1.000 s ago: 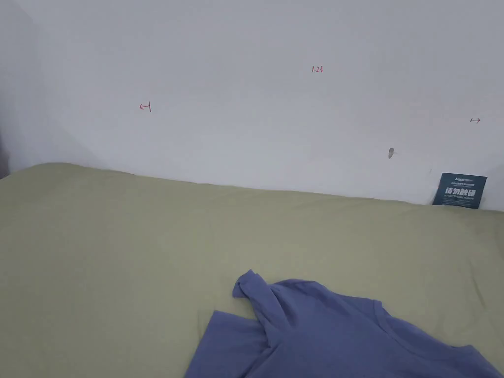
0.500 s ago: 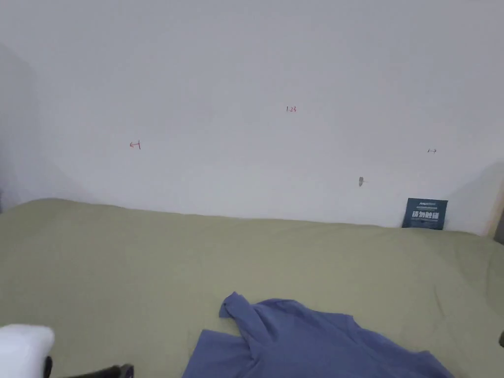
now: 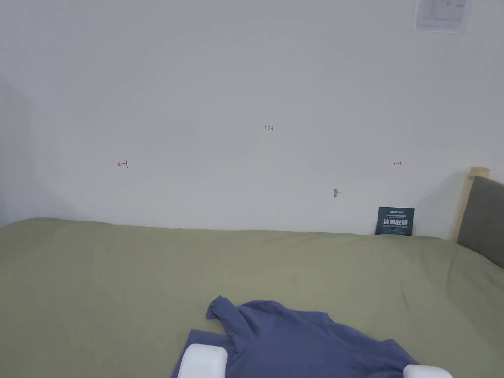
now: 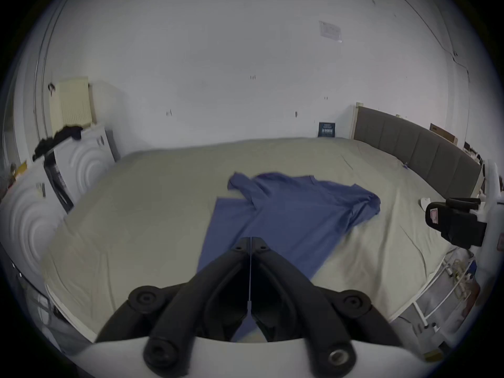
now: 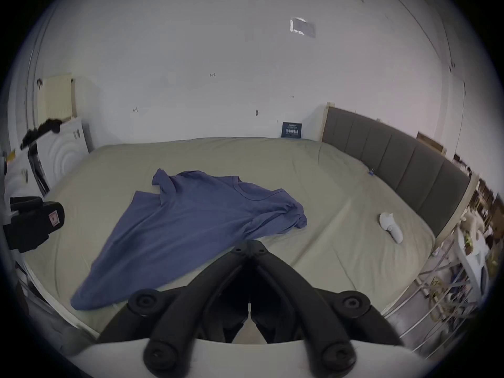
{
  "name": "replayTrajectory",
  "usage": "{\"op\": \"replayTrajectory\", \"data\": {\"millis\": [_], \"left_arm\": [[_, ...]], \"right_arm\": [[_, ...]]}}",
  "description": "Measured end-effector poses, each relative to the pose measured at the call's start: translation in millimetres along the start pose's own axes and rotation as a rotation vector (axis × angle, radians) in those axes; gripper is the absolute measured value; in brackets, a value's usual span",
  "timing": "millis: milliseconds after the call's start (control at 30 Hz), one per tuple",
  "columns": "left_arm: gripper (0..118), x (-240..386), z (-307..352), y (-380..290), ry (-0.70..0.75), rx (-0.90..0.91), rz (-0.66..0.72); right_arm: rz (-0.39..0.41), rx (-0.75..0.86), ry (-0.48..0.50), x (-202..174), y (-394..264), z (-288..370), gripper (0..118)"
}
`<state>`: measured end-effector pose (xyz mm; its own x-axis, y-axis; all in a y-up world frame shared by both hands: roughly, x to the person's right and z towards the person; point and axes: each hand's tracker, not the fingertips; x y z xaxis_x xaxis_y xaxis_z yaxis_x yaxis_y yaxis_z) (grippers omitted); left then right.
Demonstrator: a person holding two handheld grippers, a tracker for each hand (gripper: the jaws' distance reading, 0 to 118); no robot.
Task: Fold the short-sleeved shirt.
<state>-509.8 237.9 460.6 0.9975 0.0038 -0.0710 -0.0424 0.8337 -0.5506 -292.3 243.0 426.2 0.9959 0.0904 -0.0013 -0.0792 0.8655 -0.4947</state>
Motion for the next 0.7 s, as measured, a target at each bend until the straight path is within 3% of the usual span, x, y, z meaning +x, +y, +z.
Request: {"op": "replayTrajectory", "data": {"millis": [233,367,400,433,500,533,600,700], "left_arm": [[0,-71,37,-17,0.075,-0.02,0.054],[0,-135,46,-40,0.008,-0.228,0.063],[9,-149,42,-45,0.028,-0.282,0.108],[35,-159,38,-49,0.043,-0.337,0.135],[104,-172,33,-58,0.003,-0.333,0.209],[109,-174,31,-60,-0.012,-0.332,0.241],[109,-176,23,-63,-0.116,-0.371,0.28],[109,-164,1,-70,-0.133,-0.44,0.244]], "right_arm": [[-0.023,0.006,0.109,9,11,26,2],[-0.02,-0.003,0.139,16,10,32,2],[-0.032,-0.011,0.158,18,10,31,2],[-0.042,-0.014,0.17,18,8,29,2],[-0.051,-0.023,0.189,14,6,28,2],[-0.051,-0.032,0.204,13,5,26,2],[-0.052,-0.059,0.242,11,2,22,2],[-0.083,-0.084,0.283,10,2,19,2]]}}
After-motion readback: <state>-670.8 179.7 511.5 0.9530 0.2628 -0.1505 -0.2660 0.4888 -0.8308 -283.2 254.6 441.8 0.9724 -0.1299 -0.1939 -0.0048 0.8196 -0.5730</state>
